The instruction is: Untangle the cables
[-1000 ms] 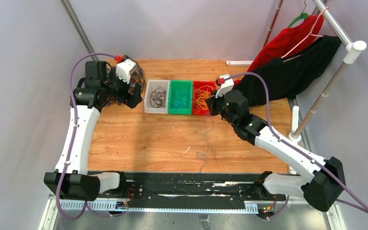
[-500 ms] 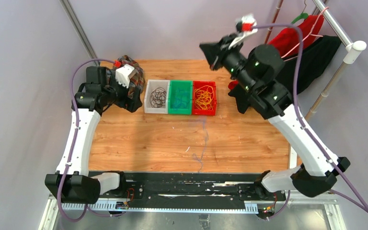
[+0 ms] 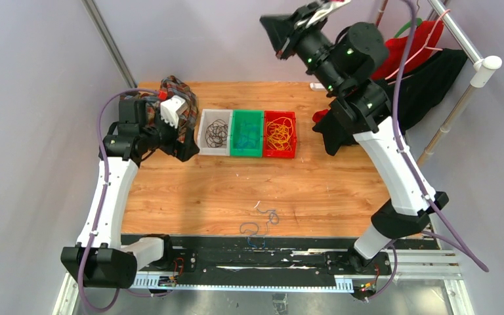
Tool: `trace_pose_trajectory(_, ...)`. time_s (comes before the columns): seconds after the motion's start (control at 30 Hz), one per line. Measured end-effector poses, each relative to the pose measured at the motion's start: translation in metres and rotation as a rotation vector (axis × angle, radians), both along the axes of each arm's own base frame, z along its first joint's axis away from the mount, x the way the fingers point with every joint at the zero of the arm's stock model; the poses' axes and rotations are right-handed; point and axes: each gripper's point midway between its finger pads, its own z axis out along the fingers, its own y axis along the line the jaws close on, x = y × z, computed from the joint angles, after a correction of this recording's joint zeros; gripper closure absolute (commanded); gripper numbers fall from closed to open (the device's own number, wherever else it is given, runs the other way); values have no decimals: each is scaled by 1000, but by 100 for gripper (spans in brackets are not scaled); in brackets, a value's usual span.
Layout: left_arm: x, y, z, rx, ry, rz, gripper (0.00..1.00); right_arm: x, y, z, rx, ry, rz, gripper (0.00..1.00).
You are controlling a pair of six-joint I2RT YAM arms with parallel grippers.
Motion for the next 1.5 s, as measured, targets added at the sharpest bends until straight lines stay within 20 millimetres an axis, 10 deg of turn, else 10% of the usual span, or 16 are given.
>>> trace_pose_trajectory(0.13, -6, -1, -8, 2, 11, -12, 2, 12, 7, -91, -158, 150, -17, 55)
trace_pose_trajectory(0.27, -6, 0, -5, 12, -10, -20, 2, 0, -5, -258, -393, 411, -54, 47)
trace_pose_trajectory(0.37, -6, 0, -4, 14, -16, -23, 2, -34, -25, -385, -575, 646, -80, 44)
trace_pose_trajectory(0.5, -5, 0, -4, 20, -24, -26, 2, -88, -44, -472, -713, 844, -81, 43)
trace_pose_trajectory(0.83, -4, 3, -3, 40, -39, -26, 2, -174, -20, -542, -788, 1059, 62, 44)
trace_pose_trajectory(1.5, -4, 10, -6, 77, -49, -6, 2, -196, -4, -605, -940, 1137, 88, 57)
